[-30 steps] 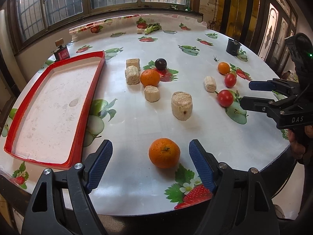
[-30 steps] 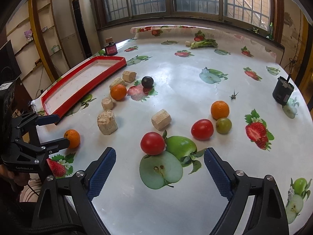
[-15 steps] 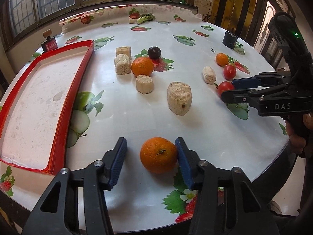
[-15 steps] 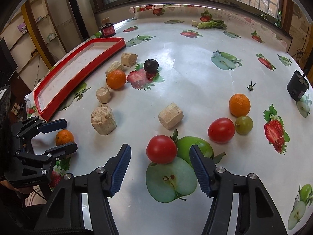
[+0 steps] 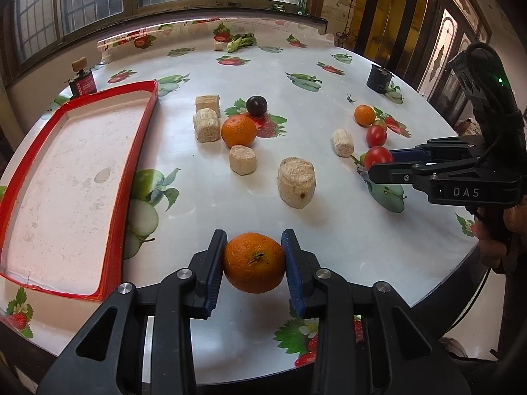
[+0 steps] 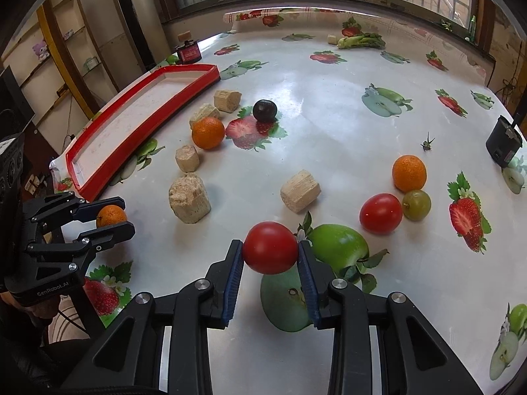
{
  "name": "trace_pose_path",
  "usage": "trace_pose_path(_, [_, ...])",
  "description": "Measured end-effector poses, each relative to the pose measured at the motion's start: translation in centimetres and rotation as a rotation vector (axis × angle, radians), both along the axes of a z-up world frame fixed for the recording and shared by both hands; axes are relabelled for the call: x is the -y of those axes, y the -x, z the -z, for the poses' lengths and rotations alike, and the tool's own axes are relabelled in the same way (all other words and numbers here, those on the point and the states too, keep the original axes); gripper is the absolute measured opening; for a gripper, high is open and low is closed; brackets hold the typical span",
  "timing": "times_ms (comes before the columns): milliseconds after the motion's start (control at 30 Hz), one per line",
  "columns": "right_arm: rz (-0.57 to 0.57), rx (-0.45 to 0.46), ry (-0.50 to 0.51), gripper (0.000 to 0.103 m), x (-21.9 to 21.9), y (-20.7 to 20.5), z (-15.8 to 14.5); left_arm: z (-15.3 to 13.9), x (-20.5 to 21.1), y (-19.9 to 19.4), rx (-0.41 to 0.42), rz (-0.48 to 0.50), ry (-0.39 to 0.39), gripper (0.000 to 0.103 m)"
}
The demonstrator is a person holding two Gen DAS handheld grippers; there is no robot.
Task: Organize fruits
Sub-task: 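Grasp the orange with the left gripper while the right gripper grasps the red tomato, then carry the orange and tomato into the red tray and release both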
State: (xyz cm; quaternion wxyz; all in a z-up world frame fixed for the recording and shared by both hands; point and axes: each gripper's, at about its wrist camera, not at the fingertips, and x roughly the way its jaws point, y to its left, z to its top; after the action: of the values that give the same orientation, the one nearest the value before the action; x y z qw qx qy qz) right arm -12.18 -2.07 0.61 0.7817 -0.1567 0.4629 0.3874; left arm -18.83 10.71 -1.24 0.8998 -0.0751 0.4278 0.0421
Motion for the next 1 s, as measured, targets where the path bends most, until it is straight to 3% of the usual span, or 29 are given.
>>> trace_pose_path(467, [-0.082, -0.001, -0.09, 0.034, -4.1, 0.8, -2.6, -2.8, -3.9, 1.5, 0.053, -0.11, -0.025, 0.032])
trace_pose_path(1000, [-0.222, -0.035, -0.132, 0.034, -11.7, 1.8, -3.7, -3.9, -10.2, 3.1, 0.076, -0.27, -0.044, 0.032])
